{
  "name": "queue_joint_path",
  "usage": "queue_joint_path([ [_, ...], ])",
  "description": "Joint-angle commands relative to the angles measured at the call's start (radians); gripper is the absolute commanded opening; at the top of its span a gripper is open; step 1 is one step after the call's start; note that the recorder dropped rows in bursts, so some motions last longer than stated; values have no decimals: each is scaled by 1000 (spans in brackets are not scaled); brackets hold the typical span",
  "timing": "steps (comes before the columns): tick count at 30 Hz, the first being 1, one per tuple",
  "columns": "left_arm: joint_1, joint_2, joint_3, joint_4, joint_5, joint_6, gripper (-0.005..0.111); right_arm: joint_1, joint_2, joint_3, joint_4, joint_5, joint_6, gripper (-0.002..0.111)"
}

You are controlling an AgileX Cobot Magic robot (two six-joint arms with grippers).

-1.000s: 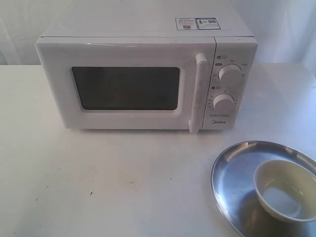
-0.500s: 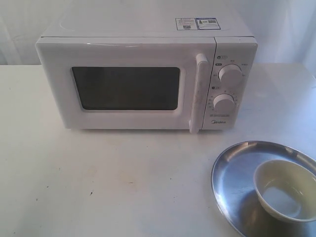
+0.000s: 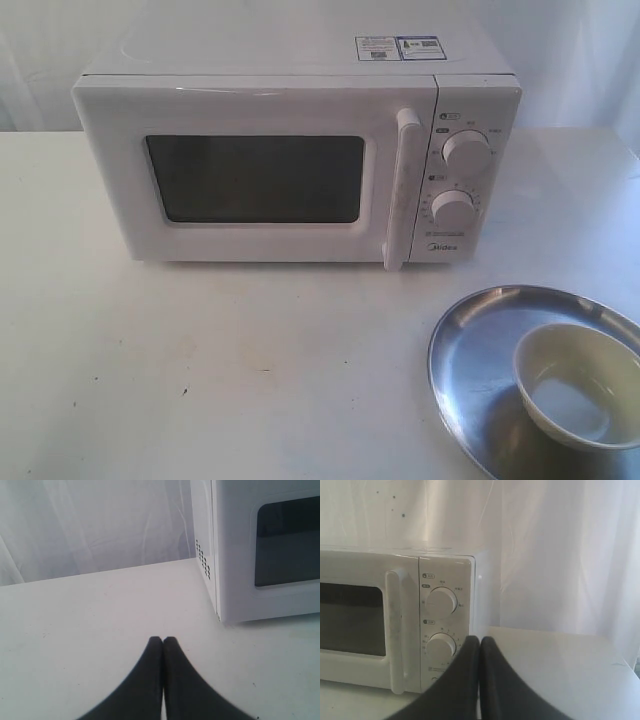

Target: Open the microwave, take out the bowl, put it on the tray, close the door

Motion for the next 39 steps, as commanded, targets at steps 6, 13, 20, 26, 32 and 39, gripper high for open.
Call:
queue_joint_path([
  [6, -1, -2, -3, -8, -5, 0, 0, -57, -5, 4, 150, -10, -104, 0],
  [13, -1, -2, -3, -8, -5, 0, 0, -57, -5, 4, 150, -7, -104, 0],
  [20, -1, -2, -3, -8, -5, 0, 0, -57, -5, 4, 150, 17, -104, 0],
  [26, -1, -2, -3, -8, -5, 0, 0, -57, -5, 4, 150, 39, -104, 0],
  [32, -1, -2, -3, -8, -5, 0, 0, -57, -5, 4, 150, 39, -104, 0],
  [39, -1, -2, -3, -8, -5, 0, 0, -57, -5, 4, 148, 39, -104, 0],
])
